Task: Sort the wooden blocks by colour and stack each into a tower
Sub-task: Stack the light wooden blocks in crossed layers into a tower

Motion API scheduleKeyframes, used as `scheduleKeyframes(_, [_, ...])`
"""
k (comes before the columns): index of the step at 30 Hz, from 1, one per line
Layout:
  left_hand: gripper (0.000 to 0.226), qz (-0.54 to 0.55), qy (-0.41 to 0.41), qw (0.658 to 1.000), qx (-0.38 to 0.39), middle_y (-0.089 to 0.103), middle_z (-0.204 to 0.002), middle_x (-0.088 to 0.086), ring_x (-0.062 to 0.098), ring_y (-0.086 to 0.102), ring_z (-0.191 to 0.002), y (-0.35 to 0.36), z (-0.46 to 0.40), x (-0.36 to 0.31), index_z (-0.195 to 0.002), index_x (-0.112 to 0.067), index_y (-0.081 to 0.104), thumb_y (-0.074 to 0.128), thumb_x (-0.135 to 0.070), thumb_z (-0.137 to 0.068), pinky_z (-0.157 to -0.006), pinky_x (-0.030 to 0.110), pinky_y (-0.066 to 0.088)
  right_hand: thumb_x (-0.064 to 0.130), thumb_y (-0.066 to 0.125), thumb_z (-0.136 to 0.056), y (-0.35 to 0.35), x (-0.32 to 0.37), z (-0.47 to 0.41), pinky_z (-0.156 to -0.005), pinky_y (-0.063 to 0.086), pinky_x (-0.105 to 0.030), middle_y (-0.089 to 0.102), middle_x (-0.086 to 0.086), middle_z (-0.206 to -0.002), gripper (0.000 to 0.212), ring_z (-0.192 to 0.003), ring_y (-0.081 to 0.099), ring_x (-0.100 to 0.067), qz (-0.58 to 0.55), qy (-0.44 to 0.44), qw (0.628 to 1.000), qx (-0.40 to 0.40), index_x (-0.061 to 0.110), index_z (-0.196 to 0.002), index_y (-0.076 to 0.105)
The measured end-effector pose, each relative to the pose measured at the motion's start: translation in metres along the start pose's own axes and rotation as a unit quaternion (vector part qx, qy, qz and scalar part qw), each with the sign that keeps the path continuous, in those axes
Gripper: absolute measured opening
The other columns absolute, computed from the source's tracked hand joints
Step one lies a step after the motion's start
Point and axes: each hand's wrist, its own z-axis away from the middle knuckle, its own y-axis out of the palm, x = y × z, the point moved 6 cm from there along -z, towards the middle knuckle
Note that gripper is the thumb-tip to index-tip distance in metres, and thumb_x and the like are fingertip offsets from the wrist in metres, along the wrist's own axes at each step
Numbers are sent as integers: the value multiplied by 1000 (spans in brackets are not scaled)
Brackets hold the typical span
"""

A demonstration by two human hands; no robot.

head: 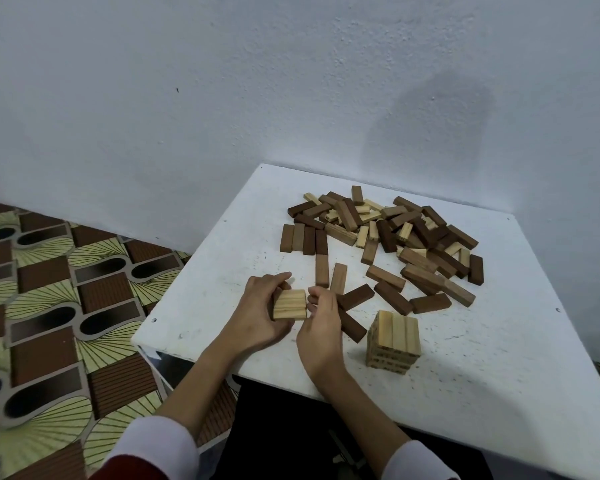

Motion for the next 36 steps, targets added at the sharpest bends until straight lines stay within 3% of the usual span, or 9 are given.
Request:
scheduleKeyframes(4, [68,-4,2,1000,3,58,-110,-4,7,40,-103,0,0,-2,-131,-14,49,67,-22,-66,-82,3,30,-23,33,-78,0,0,1,-97,34,-13,43,-3,-119,57,-108,44,-8,-25,4,1000,1,4,-127,44])
scheduleKeyframes(18, [69,6,-7,1000,8,58,-112,-3,3,39,-105,0,0,-1,-132,-15,48,69,-24,-67,-83,2,30,-24,33,-77,1,-1,0,-95,32,-9,43,-2,-118,57,-108,44,-7,-37,2,999,10,4,-125,45])
scheduleKeyframes(29, [71,5,-9,999,30,57,-115,-8,2,38,-106,-2,-1,-1,-133,-15,47,67,-24,-66,-83,2,31,-21,36,-79,1,-2,1,-105,36,-24,42,2,-119,58,-118,45,-13,-9,-4,1000,23,9,-129,45])
scheduleKeyframes(36, [69,8,-15,1000,27,58,-113,-7,5,40,-106,-2,-1,-2,-133,-17,48,68,-25,-67,-83,2,31,-22,36,-77,-1,-1,2,-104,37,-26,45,-1,-120,59,-118,47,-16,-10,-6,1000,17,7,-127,46])
